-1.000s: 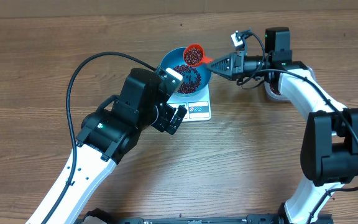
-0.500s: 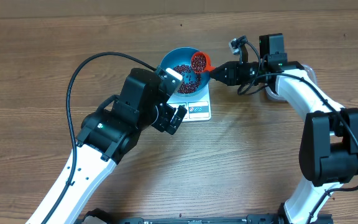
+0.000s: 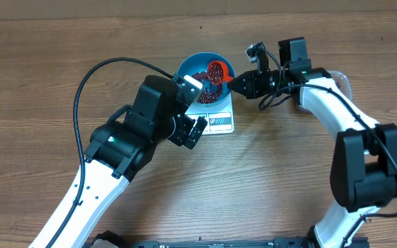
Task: Scoop item into bowl and weigh 150g on scale
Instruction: 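Tilt the scoop over the teal bowl to pour beans in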
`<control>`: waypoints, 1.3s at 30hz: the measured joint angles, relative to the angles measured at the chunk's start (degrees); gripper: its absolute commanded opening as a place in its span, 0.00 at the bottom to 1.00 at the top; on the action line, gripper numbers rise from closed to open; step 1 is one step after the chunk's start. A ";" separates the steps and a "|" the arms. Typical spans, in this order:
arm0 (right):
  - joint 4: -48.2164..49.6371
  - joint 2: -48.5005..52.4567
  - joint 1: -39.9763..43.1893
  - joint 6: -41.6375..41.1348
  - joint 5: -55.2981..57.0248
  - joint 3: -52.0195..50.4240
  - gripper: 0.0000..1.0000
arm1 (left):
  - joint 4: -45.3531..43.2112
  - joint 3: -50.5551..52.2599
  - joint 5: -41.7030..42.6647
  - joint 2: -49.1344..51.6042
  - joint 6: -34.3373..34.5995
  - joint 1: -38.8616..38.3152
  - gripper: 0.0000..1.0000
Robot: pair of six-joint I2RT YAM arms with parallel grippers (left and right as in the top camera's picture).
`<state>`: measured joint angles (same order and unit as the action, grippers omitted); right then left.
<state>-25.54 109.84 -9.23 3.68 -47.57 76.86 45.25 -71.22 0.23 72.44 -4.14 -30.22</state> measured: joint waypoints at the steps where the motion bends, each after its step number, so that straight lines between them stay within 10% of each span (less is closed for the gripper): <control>1: -0.39 -0.76 -0.15 0.52 0.28 0.00 0.04 | 0.02 0.00 0.00 0.00 0.00 0.00 1.00; 21: -4.59 -8.22 -16.68 6.93 45.38 0.00 0.04 | 0.00 0.00 0.00 0.00 0.00 0.00 1.00; 39: -4.61 -10.34 -16.79 6.93 46.75 0.00 0.04 | 0.00 0.00 0.00 0.00 0.00 0.00 0.99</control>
<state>-30.15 99.50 -26.02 10.61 -0.82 76.86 45.25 -71.22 0.23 72.44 -4.14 -30.22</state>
